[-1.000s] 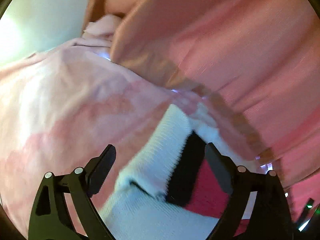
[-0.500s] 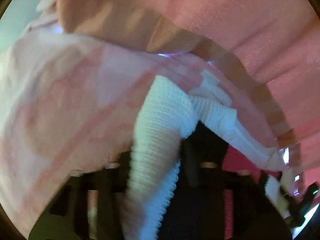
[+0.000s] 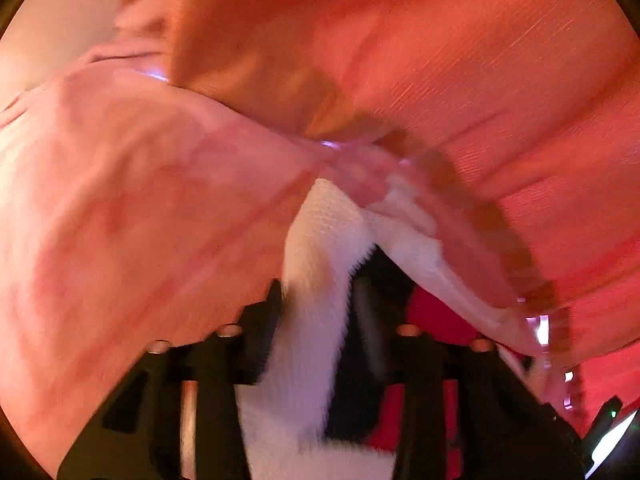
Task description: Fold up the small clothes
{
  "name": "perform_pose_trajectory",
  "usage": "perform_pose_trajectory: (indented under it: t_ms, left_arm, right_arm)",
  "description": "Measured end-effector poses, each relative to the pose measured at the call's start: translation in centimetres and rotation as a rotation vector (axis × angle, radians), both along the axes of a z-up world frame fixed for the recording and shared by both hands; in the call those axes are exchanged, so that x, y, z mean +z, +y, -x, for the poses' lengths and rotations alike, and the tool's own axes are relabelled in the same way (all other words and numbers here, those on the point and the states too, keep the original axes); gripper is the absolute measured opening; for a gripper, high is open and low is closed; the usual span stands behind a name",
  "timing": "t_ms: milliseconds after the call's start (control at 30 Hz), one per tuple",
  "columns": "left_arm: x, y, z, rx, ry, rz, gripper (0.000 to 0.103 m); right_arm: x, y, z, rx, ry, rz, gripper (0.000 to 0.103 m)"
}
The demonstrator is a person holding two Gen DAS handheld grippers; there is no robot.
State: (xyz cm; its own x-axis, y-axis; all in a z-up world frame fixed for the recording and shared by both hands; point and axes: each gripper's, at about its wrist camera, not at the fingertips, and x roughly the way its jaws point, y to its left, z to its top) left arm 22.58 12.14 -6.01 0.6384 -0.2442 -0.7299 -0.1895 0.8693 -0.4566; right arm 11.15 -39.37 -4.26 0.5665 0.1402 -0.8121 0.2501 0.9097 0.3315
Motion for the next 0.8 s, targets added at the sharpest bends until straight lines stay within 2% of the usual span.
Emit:
perform_pose_trajectory:
  t_ms: [33,67,167,233,267,300,367,500,600,700,800]
  left_arm:
    - [0.8,-0.2,1.7,-0.010,-0.007,-0.011,0.050]
    - [1.4,-0.6,2.8,-0.037,-0.014,-0.029,0.052]
    - [3.0,-1.7,8.9,-0.149,-0.045,-0.131,0.061]
    - [3.2,-2.0,13.7,-0.204,-0.078,-0.198,0.076]
    - [2.9,-1.6,16.4,-0.217,-0.083,-0.233,0.087]
    - [2.5,-1.1,18.5,-0.217,-0.086,-0.250,0.091]
    - [1.3,0.3,21.8,-0.222,-0.054,-0.254,0.091]
    - [-2.3,3.5,25.9,-0.172,0.075,-0.167,0.091]
    - [-4.4,4.6,27.6,-0.145,0.132,-0.186,0.091]
    - [-5.7,4.6,29.1,-0.180,0.159,-0.132,0.090]
    - [-5.5,3.9,29.9,-0.220,0.139,-0.141,0.090]
  right_arm:
    - [1.5,0.3,2.6,-0.008,-0.040,-0.009,0.057]
    - [2.3,0.6,4.4,-0.010,-0.053,-0.001,0.062]
    - [3.6,3.5,12.1,0.027,-0.053,0.057,0.063]
    - [3.0,5.0,16.3,0.041,-0.051,0.092,0.065]
    - [2.3,5.9,18.4,0.053,-0.036,0.097,0.065]
    - [1.3,6.8,20.8,0.063,-0.013,0.085,0.065]
    - [-0.2,7.8,23.6,0.055,0.003,0.068,0.065]
    - [-2.6,8.6,27.8,0.045,0.057,0.023,0.065]
    - [-3.8,8.6,29.2,0.039,0.090,-0.020,0.065]
    - [-4.4,9.0,30.4,0.031,0.082,-0.054,0.066]
    - [-4.4,9.6,30.6,0.043,0.075,-0.094,0.066]
